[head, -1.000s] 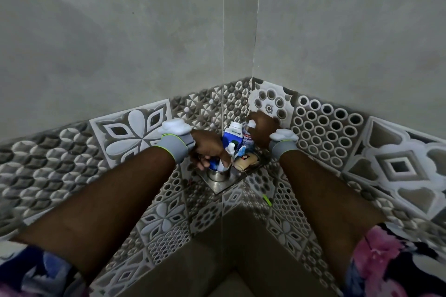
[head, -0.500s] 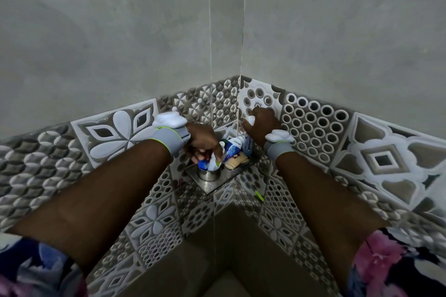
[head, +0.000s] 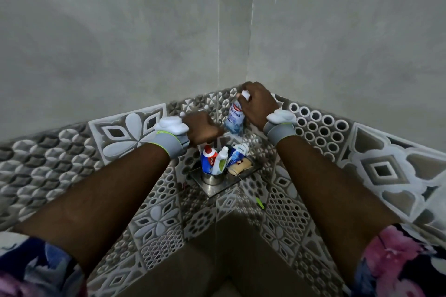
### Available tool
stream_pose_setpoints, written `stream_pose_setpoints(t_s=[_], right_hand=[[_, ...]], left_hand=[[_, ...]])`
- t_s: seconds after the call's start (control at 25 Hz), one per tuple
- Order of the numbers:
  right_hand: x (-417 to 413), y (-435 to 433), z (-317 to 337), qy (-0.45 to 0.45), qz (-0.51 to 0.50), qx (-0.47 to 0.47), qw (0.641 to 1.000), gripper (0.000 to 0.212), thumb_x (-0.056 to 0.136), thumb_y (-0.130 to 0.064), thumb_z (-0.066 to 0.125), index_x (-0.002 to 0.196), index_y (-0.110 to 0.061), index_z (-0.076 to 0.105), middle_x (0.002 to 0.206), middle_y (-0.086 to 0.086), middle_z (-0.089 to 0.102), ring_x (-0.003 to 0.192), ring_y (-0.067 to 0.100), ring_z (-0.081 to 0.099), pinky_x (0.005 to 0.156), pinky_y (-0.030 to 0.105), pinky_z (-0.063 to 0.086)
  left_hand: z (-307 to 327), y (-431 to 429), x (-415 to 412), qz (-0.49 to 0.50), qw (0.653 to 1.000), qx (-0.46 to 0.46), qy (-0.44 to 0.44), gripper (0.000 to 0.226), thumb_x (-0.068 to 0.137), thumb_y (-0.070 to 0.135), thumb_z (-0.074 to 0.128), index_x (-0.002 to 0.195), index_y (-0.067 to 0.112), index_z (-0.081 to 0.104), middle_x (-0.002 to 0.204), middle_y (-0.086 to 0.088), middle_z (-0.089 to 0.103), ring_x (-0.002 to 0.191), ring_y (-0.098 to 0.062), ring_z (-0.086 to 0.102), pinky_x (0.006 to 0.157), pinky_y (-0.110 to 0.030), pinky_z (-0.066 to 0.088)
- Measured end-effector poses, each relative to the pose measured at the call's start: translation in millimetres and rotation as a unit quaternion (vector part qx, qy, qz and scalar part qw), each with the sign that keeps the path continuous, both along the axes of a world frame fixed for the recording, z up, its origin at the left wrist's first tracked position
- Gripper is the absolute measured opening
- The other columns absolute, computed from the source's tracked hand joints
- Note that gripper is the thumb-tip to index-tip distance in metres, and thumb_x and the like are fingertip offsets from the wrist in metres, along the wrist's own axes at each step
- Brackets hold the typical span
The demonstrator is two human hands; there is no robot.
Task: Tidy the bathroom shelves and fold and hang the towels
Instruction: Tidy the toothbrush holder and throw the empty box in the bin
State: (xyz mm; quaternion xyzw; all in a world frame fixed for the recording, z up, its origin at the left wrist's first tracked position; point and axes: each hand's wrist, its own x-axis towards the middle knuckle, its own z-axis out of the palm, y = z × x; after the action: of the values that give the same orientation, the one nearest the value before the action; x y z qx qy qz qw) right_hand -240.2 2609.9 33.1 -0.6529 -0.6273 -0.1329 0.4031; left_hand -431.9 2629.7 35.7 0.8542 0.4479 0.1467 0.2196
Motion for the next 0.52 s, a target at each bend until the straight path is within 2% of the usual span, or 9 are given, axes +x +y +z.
stream_pose_setpoints(t_s=[0.04,0.12,0.2,0.28,0.36,0.44,0.52], right_hand=[[-4.1,1.1,8.2,0.019,0.026,0.031,0.999,0.015,0.09,-0.023,0.053,0.095,-0.011,0.06,0.094,0.012,0.061,0.091,0.029,0.057,0.077,0.028,0.039],[-17.8,-0.2,23.4,0.076,0.068,0.081,0.991,0.014,0.089,-0.019,0.055,0.093,-0.01,0.064,0.089,0.007,0.063,0.085,0.022,0.058,0.074,0.022,0.036],[-36.0,-2.8,32.1,0.153,0.117,0.088,0.977,0.013,0.089,-0.019,0.056,0.094,-0.01,0.064,0.081,-0.003,0.06,0.075,0.013,0.054,0.07,0.022,0.037],[-52.8,-0.7,33.2,0.211,0.173,0.06,0.96,0.011,0.088,-0.019,0.058,0.094,-0.012,0.064,0.076,-0.008,0.056,0.071,0.009,0.051,0.068,0.025,0.041],[-80.0,2.4,26.4,0.236,0.243,0.017,0.941,0.007,0.088,-0.012,0.06,0.094,-0.01,0.064,0.076,-0.009,0.056,0.072,0.008,0.051,0.07,0.026,0.043],[-120.7,3.5,16.1,0.242,0.307,-0.026,0.92,0.009,0.089,-0.006,0.06,0.096,-0.002,0.064,0.079,-0.003,0.058,0.068,0.001,0.051,0.069,0.019,0.044],[-168.7,1.1,3.8,0.241,0.363,-0.062,0.898,0.013,0.088,-0.003,0.061,0.098,0.005,0.062,0.08,0.001,0.059,0.062,-0.006,0.051,0.067,0.013,0.044]], left_hand=[[1.6,0.8,-3.4,0.024,0.998,0.054,-0.036,0.049,0.067,0.051,0.05,0.07,0.008,0.074,0.066,-0.009,0.07,0.063,-0.025,0.065,0.056,-0.026,0.046],[3.4,1.5,-14.7,0.061,0.986,0.116,-0.102,0.046,0.063,0.053,0.05,0.069,0.01,0.066,0.067,-0.007,0.067,0.071,-0.028,0.065,0.06,-0.027,0.042],[1.4,-4.6,-29.4,0.085,0.974,0.121,-0.173,0.041,0.058,0.055,0.061,0.078,0.019,0.055,0.067,0.001,0.061,0.07,-0.025,0.062,0.062,-0.027,0.042],[-3.6,-12.8,-41.7,0.088,0.965,0.104,-0.225,0.056,0.054,0.057,0.075,0.089,0.021,0.05,0.07,0.006,0.06,0.065,-0.019,0.059,0.063,-0.031,0.045],[-14.6,-25.7,-61.4,0.108,0.963,0.11,-0.222,0.056,0.059,0.054,0.082,0.091,0.019,0.054,0.073,0.006,0.061,0.065,-0.015,0.057,0.061,-0.03,0.044],[-28.4,-37.8,-92.2,0.151,0.963,0.108,-0.196,0.049,0.067,0.05,0.08,0.094,0.015,0.06,0.08,0.003,0.064,0.074,-0.017,0.059,0.065,-0.028,0.044],[-40.6,-50.4,-134.7,0.194,0.962,0.092,-0.17,0.053,0.064,0.055,0.076,0.094,0.013,0.064,0.085,-0.003,0.067,0.078,-0.022,0.062,0.069,-0.032,0.047]])
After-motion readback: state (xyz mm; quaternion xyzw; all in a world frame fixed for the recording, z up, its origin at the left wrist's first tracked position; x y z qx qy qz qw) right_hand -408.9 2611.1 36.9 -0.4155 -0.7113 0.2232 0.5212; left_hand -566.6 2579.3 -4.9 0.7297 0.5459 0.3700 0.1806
